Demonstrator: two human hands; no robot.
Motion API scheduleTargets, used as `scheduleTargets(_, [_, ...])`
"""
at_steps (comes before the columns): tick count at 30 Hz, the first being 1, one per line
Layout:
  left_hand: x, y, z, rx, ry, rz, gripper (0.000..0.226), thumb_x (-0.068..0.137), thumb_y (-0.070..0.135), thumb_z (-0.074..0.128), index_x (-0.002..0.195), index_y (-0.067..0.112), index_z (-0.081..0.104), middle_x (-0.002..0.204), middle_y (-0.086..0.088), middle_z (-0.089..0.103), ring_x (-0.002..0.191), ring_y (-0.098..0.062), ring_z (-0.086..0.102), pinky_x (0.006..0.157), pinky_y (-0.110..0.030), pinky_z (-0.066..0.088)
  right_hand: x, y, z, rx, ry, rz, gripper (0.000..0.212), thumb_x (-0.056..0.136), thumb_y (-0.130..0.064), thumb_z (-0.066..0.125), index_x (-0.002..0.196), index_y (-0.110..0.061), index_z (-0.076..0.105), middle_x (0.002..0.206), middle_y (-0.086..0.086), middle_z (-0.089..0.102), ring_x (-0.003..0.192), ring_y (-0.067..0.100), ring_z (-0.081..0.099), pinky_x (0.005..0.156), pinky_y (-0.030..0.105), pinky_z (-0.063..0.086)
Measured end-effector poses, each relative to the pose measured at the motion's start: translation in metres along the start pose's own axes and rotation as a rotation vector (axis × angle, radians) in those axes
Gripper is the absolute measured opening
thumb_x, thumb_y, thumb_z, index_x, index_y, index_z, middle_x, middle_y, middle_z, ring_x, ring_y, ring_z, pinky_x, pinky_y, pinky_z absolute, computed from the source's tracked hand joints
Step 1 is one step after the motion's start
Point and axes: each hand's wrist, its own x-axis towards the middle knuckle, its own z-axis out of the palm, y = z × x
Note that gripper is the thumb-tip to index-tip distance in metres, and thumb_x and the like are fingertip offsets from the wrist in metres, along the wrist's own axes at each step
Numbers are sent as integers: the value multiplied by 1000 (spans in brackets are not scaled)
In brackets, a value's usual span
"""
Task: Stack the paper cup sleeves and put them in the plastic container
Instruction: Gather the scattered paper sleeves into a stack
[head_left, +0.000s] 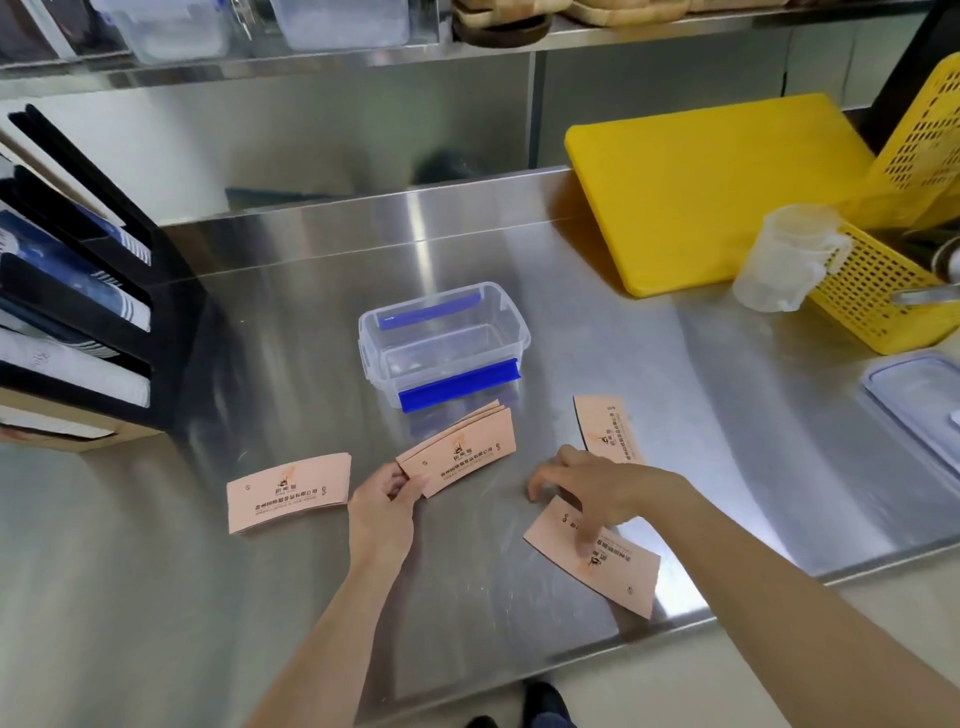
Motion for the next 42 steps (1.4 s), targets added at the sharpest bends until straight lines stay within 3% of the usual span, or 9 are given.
scheduleTargets(3, [-3,-1,0,-1,-3,7,12,83,7,62,90,15,68,91,-3,71,83,-17,66,80,-26,47,-2,-5,-1,-26,-4,11,53,64,-10,80,101,-22,43,105,-4,32,91,22,47,69,30,44])
scheduleTargets(9, [-8,-1,-1,-35,-18,-4,19,82,5,63,81,24,66,89,-4,72,80,-14,66,78,-25,48,3,-3,2,17,55,31,46,64,-15,79,82,-19,37,88,-3,45,68,16,44,57,27,36])
scheduleTargets(13, [-9,-2,-3,-35,-22,-13,14,83,6,63,84,19,67,91,-4,72,81,-16,66,76,-23,48,3,1,-8,266,229,16,35,70,-18,73,74,-26,39,79,-2,56,73,20,51,61,33,39])
scheduleTargets(16, [-9,-2,-4,-43,-31,-20,22,81,6,64,76,27,66,88,-4,73,79,-17,67,81,-29,50,-2,0,-13,590,404,-54,27,80,-15,66,93,-31,49,85,2,64,61,28,59,50,32,47])
scheduleTargets(20, [-10,-1,-4,-26,-15,-14,23,81,7,65,75,29,65,87,-3,73,79,-17,66,80,-29,50,-1,-1,-4,933,570,-115,14,88,-3,56,86,-16,56,87,10,64,55,18,63,48,25,57])
scheduleTargets(25, [-10,-3,-3,-28,-20,-22,23,80,7,66,75,29,66,89,-3,74,84,-18,68,81,-31,51,15,1,16,578,721,125,35,81,-23,66,53,-19,44,57,-3,48,58,18,46,55,29,37])
scheduleTargets(30, [-10,-4,-3,-11,-36,-11,22,78,5,68,71,26,66,84,-4,73,79,-19,67,73,-25,48,26,-11,22,441,645,162,34,80,-40,63,77,-5,62,76,7,65,71,24,58,64,34,43])
scheduleTargets(36, [-9,-4,-3,12,-64,-1,24,75,4,70,72,28,66,80,4,71,78,-17,67,77,-28,51,30,-19,16,384,601,143,25,81,-42,62,71,-21,55,74,0,61,74,22,59,71,36,48])
scheduleTargets(42, [-11,0,5,38,-64,1,25,79,2,66,71,25,63,78,1,70,72,-14,64,68,-17,48,24,-11,8,433,681,87,29,79,-43,64,78,-14,57,80,0,60,75,19,55,70,33,44])
